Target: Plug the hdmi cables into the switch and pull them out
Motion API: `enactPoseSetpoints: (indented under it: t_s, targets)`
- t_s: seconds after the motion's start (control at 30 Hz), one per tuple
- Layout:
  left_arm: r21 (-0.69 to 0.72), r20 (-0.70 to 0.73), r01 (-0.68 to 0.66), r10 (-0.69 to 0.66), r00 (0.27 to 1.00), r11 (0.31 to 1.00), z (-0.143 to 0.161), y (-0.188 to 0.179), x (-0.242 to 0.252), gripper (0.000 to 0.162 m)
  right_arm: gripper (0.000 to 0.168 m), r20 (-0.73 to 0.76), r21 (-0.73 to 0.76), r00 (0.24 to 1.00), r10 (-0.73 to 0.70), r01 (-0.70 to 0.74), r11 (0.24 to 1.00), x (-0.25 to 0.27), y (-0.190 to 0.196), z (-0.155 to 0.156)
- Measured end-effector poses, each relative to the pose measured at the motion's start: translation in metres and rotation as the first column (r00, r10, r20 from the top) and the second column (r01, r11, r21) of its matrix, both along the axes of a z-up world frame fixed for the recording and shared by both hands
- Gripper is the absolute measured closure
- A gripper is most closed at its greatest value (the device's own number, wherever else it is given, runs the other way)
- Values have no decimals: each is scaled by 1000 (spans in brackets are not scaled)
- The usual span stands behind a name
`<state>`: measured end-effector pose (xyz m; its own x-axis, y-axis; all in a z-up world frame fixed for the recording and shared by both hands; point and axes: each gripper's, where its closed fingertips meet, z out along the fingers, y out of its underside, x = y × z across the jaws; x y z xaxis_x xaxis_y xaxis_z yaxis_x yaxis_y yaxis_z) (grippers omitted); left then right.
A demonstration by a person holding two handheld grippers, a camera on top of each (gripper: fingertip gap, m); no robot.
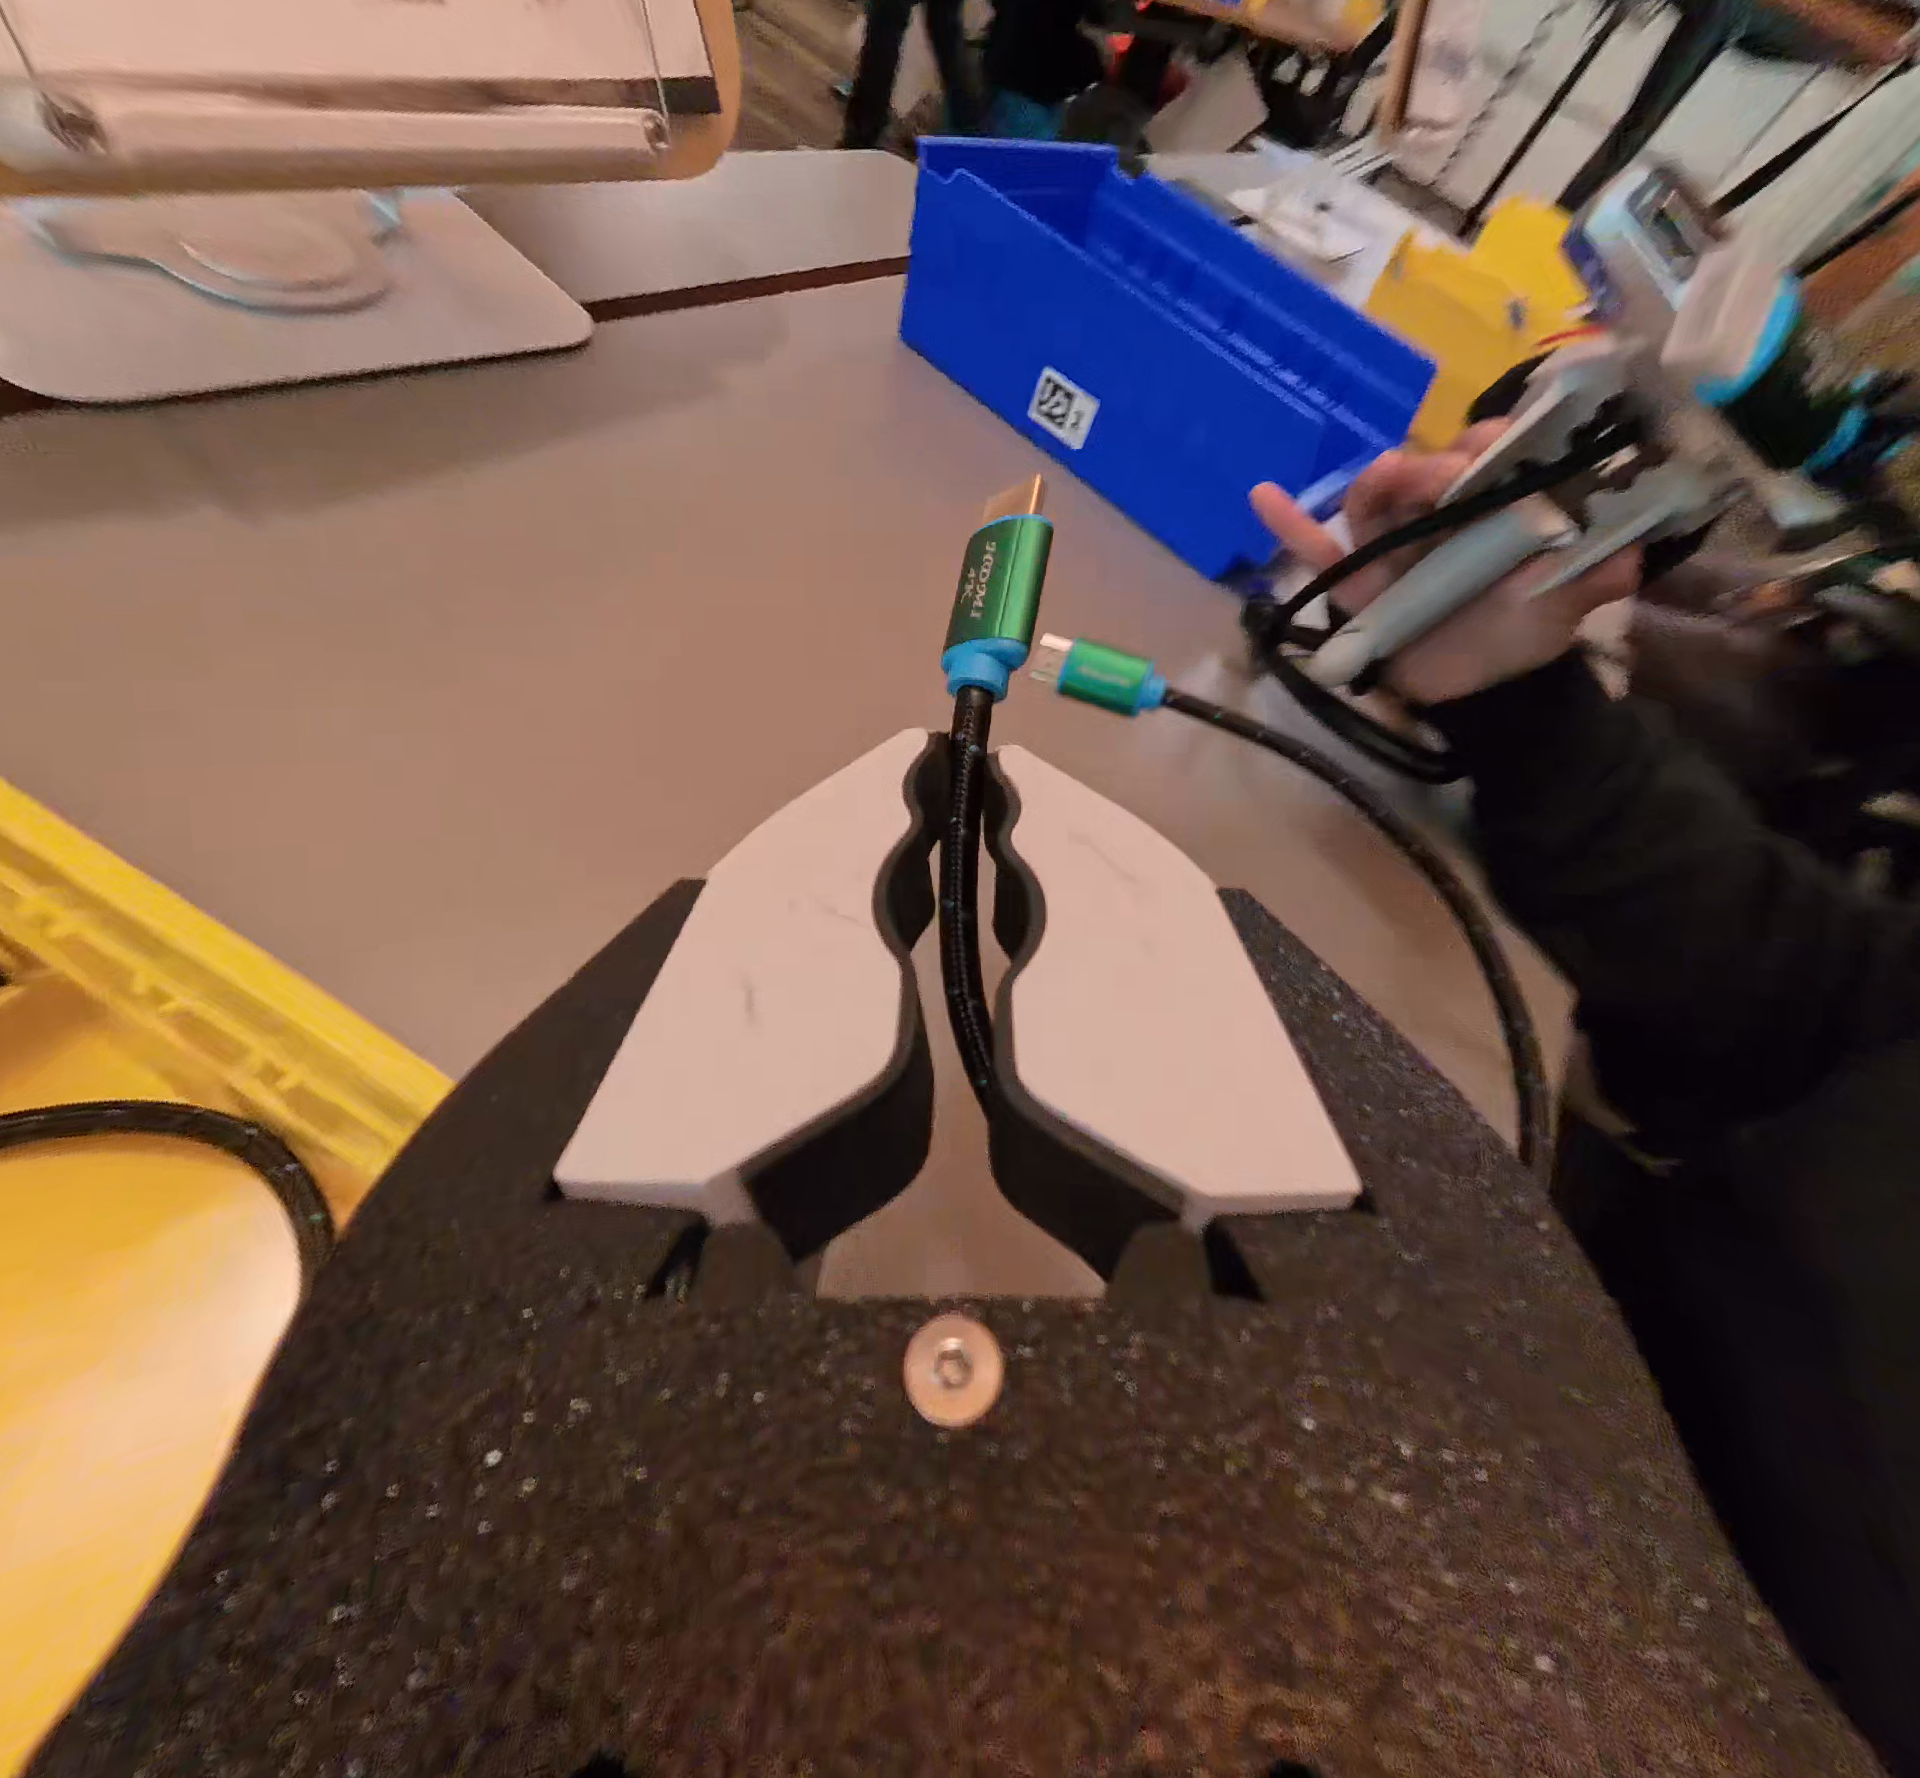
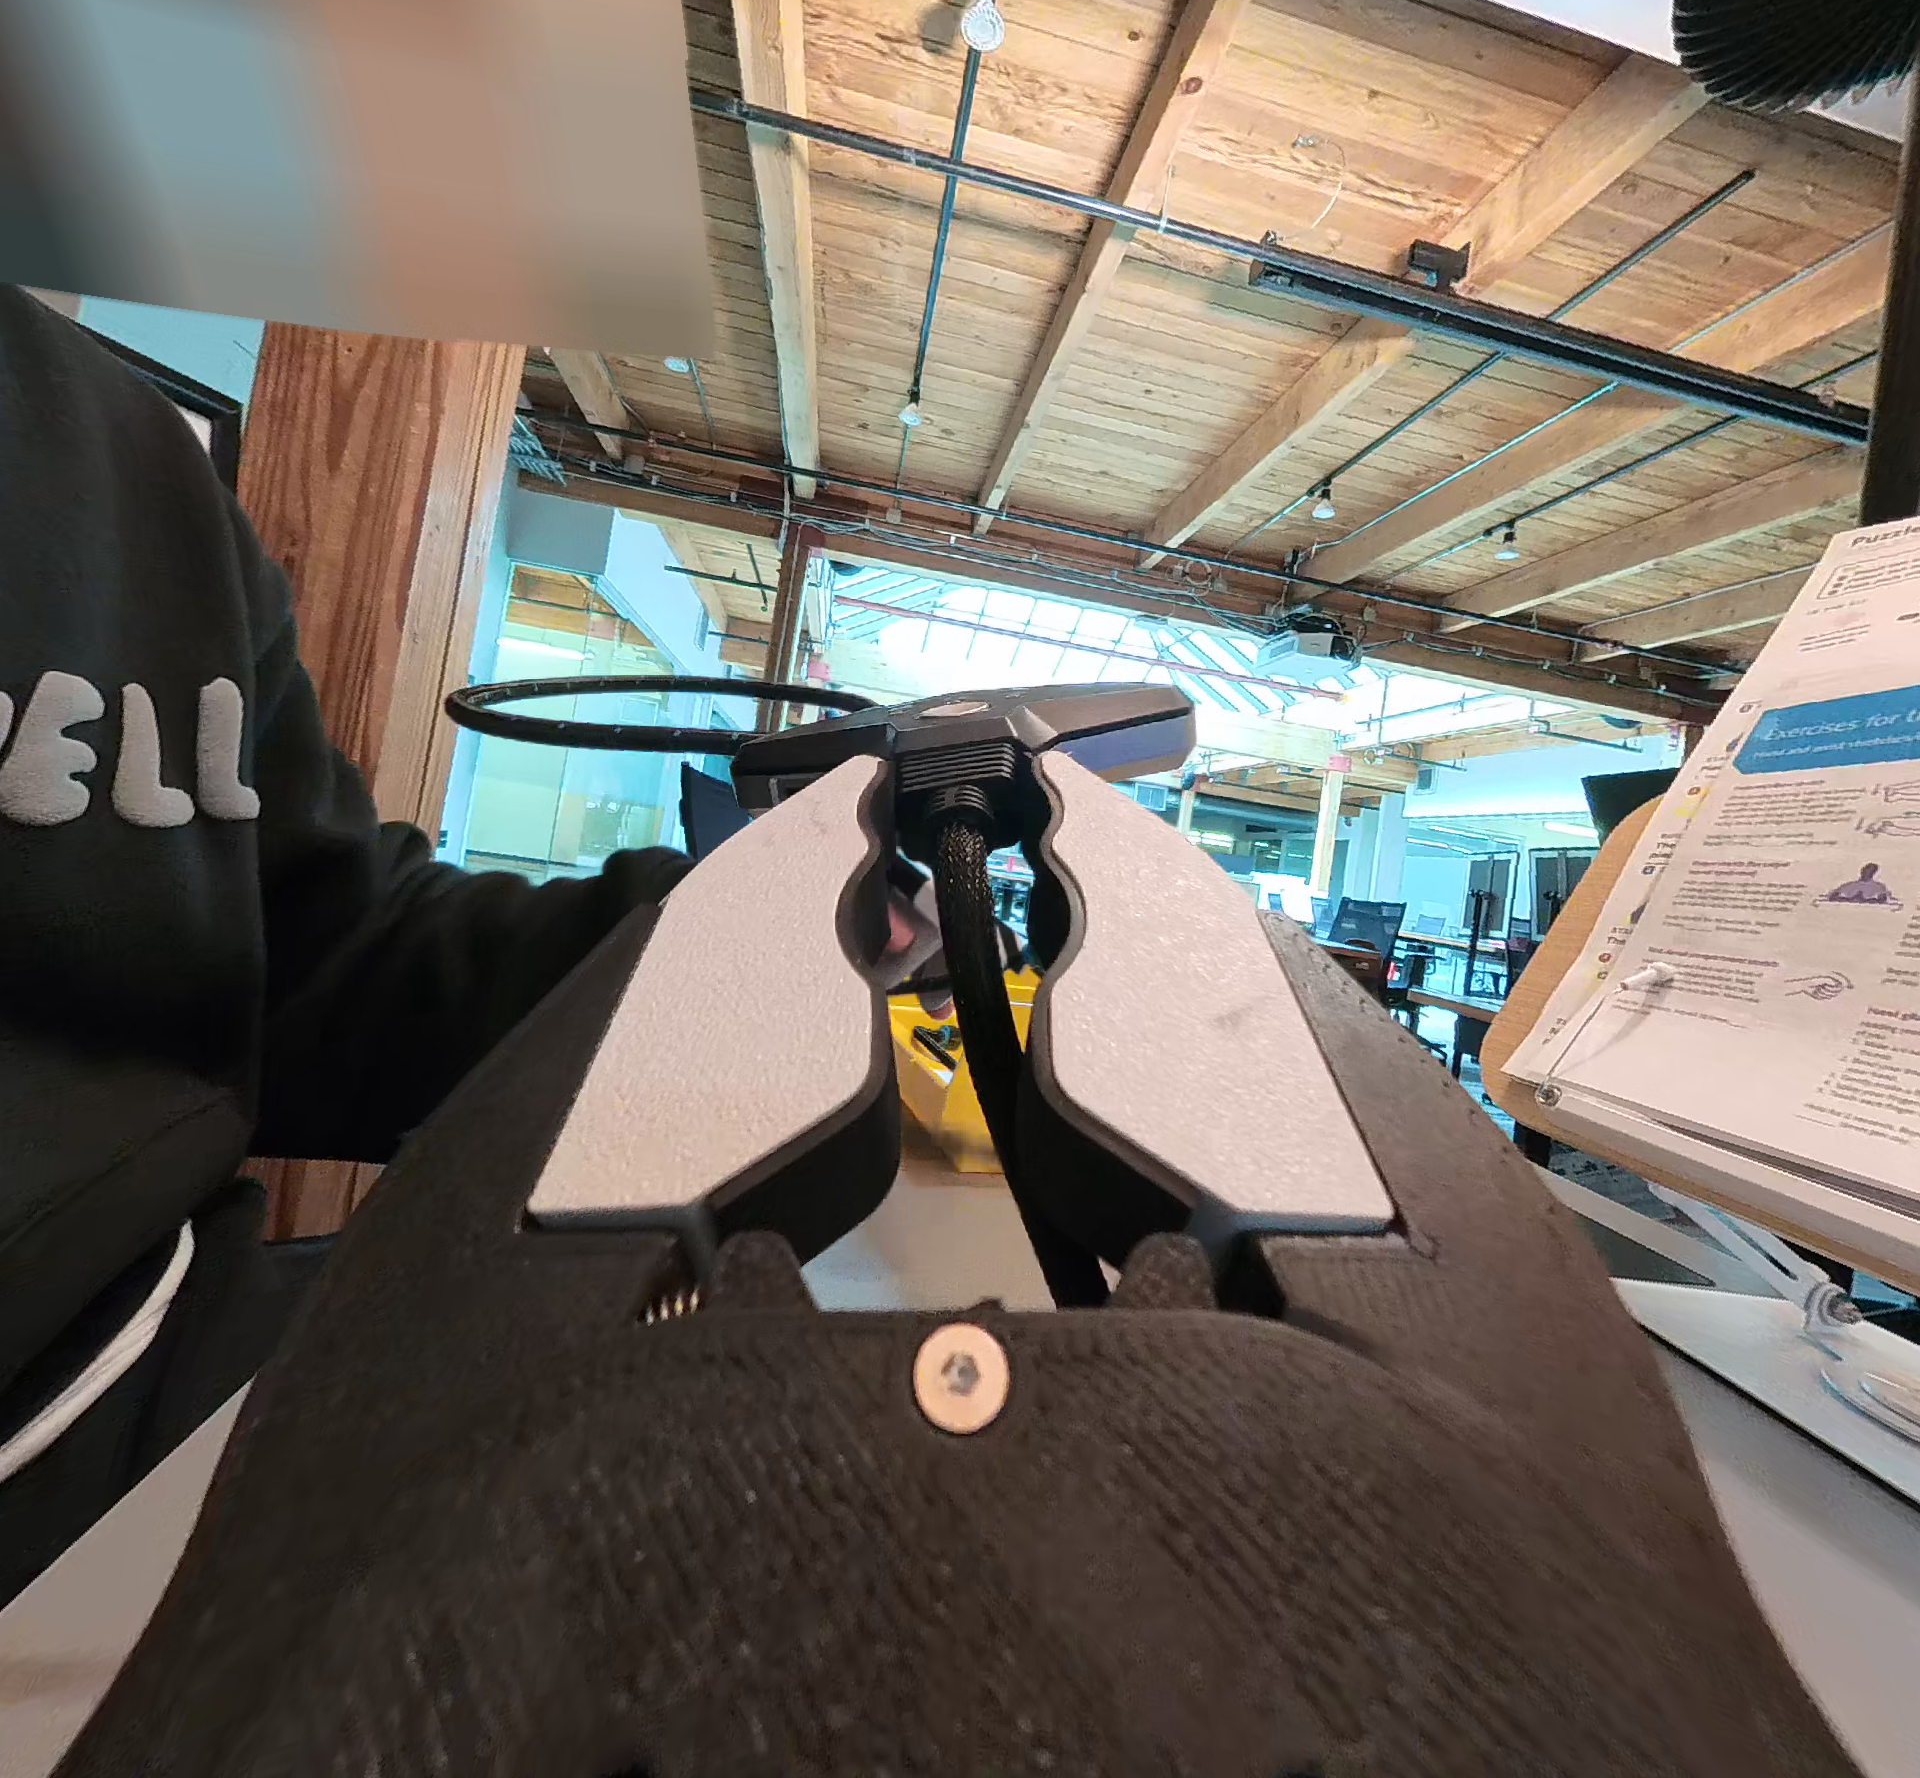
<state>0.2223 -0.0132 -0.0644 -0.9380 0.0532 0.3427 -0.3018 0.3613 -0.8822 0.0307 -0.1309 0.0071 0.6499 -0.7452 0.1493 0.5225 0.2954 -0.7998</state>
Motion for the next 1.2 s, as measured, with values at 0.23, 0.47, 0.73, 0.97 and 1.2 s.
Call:
enactPoseSetpoints:
  t_s: [0.23, 0.47, 0.73, 0.97, 1.2]
  targets:
    - [-92, 58, 76, -70, 996, 993, 25, 10, 7, 156, 145, -17, -9, 1000, 23, -23, 1000, 1, 3, -2]
    - [-29, 859, -11, 31, 511, 1000, 61, -3, -6, 156, 145, -84, -29, 994, 65, -67, 997, 8, 12, -9]
    - [82, 981, 113, -101, 167, 990, 76, -23, -54, 156, 145, -119, -32, 987, 110, -115, 993, 9, 17, -13]
    - [129, 981, 160, -149, 124, 979, 79, -26, -79, 156, 145, -125, -46, 982, 145, -152, 987, 6, 22, -14]
    - [167, 975, 133, -183, 124, 977, 81, -28, -77, 156, 145, -126, -59, 979, 163, -171, 983, 5, 25, -15]
